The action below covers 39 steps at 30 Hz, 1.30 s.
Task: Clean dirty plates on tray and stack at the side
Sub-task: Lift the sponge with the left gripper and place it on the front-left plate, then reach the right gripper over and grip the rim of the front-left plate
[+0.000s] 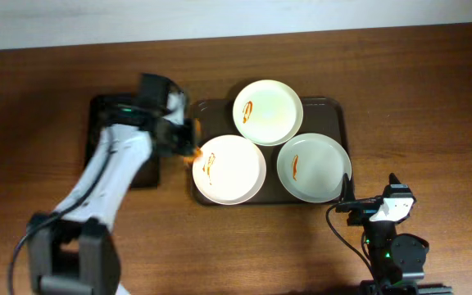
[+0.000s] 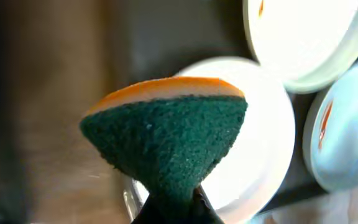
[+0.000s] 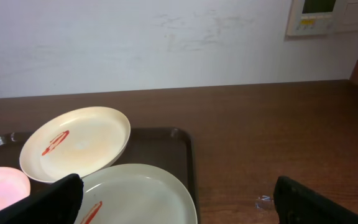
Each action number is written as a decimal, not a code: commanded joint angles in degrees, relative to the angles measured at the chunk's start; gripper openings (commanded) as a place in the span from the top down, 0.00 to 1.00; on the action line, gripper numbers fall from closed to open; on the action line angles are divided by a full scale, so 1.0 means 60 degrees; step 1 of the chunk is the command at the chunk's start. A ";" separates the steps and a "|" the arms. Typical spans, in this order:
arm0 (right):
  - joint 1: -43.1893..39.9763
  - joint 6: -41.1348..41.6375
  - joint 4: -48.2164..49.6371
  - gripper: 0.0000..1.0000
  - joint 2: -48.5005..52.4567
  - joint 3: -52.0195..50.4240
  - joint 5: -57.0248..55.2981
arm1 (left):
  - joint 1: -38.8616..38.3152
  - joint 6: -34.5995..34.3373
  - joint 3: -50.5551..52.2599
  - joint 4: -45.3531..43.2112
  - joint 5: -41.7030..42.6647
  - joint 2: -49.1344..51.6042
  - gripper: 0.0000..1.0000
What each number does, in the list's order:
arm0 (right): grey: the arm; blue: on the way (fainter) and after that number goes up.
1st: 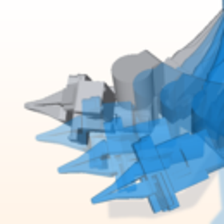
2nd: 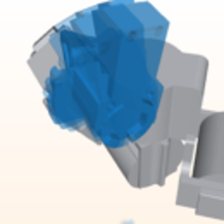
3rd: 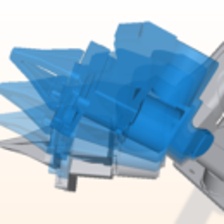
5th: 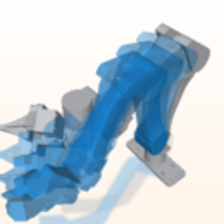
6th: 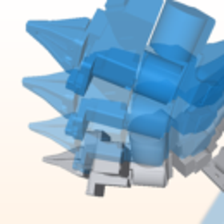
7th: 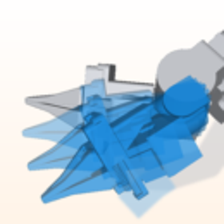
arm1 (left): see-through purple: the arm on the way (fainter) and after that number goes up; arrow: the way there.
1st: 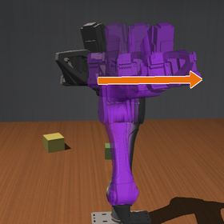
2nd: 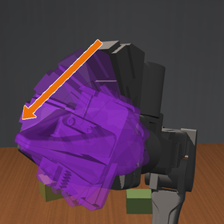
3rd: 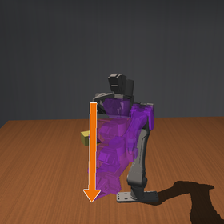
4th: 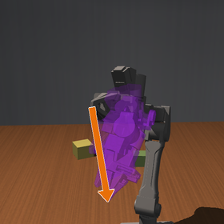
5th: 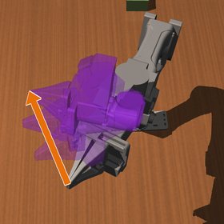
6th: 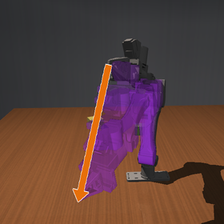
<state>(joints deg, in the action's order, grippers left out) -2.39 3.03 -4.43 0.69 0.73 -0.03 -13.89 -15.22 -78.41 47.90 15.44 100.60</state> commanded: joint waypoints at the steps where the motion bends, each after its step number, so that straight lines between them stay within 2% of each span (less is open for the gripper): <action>1: -0.0051 0.0033 -0.0040 0.01 -0.0055 -0.0069 -0.0076 | -0.1151 -0.0586 0.0291 -0.0273 0.0426 0.0936 1.00; 6: -0.0051 0.0033 -0.0040 0.01 -0.0055 -0.0069 -0.0076 | -0.2248 -0.0856 0.0295 -0.0659 0.0346 0.1843 1.00; 7: -0.0051 0.0033 -0.0040 0.02 -0.0055 -0.0069 -0.0076 | -0.2339 -0.0860 0.0295 -0.0699 -0.0011 0.1891 0.88; 9: -0.0051 0.0033 -0.0040 0.02 -0.0055 -0.0069 -0.0076 | -0.2415 -0.0856 0.0295 -0.0845 -0.0379 0.1931 0.10; 10: -0.0051 0.0033 -0.0040 0.02 -0.0055 -0.0069 -0.0076 | -0.2408 -0.0856 0.0291 -0.1009 -0.0401 0.1931 0.00; 12: -0.0051 0.0033 -0.0040 0.02 -0.0055 -0.0069 -0.0076 | -0.2364 -0.0834 0.0044 -0.1013 -0.0401 0.1909 0.04; 14: -0.0051 0.0033 -0.0040 0.02 -0.0055 -0.0069 -0.0076 | -0.2164 -0.0812 -0.0703 -0.0408 -0.0401 0.1654 0.12; 15: -0.0051 0.0033 -0.0040 0.02 -0.0055 -0.0069 -0.0076 | -0.1916 -0.0812 -0.1304 0.0149 -0.0459 0.1304 0.12; 18: -0.0051 0.0029 -0.0040 0.02 -0.0055 -0.0069 -0.0076 | -0.1180 -0.0809 -0.2441 0.1337 -0.1308 0.0189 0.09; 19: -0.0051 0.0029 -0.0040 0.02 -0.0055 -0.0069 -0.0080 | -0.0969 -0.0812 -0.2477 0.1483 -0.1486 -0.0208 0.01; 25: -0.0051 0.0033 -0.0040 0.02 -0.0055 -0.0069 -0.0076 | -0.0783 -0.0812 -0.2211 0.3013 -0.2175 -0.0572 0.00; 28: -0.0044 0.0168 0.0277 0.02 -0.0055 -0.0069 0.0055 | -0.0783 -0.0816 -0.2084 0.3151 -0.2368 -0.0565 0.00; 29: -0.0044 0.0539 0.0270 0.02 -0.0055 -0.0069 0.0627 | -0.0783 -0.0816 -0.2073 0.3129 -0.2368 -0.0554 0.00; 31: -0.0044 0.2626 0.0284 0.02 -0.0055 -0.0069 0.4040 | -0.0783 -0.0816 -0.2073 0.3122 -0.2368 -0.0546 0.00; 32: -0.0044 0.3191 0.0288 0.02 -0.0055 -0.0069 0.5217 | -0.0780 -0.0812 -0.2073 0.3133 -0.2371 -0.0546 0.00; 35: -0.0044 0.4994 0.1286 0.02 -0.0055 -0.0069 0.5632 | -0.0783 -0.0812 -0.2073 0.3286 -0.2371 -0.0546 0.00; 37: -0.0044 0.5118 0.2007 0.02 -0.0055 0.0051 0.6426 | -0.0783 -0.0812 -0.2073 0.3355 -0.2371 -0.0535 0.00; 39: -0.0044 0.5107 0.1778 0.02 0.0066 0.0903 0.6757 | -0.0783 -0.0816 -0.2073 0.3359 -0.2368 -0.0535 0.00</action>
<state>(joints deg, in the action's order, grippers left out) -2.39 31.75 7.18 0.69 1.08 36.18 -18.52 -20.43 -91.26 67.94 1.85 96.66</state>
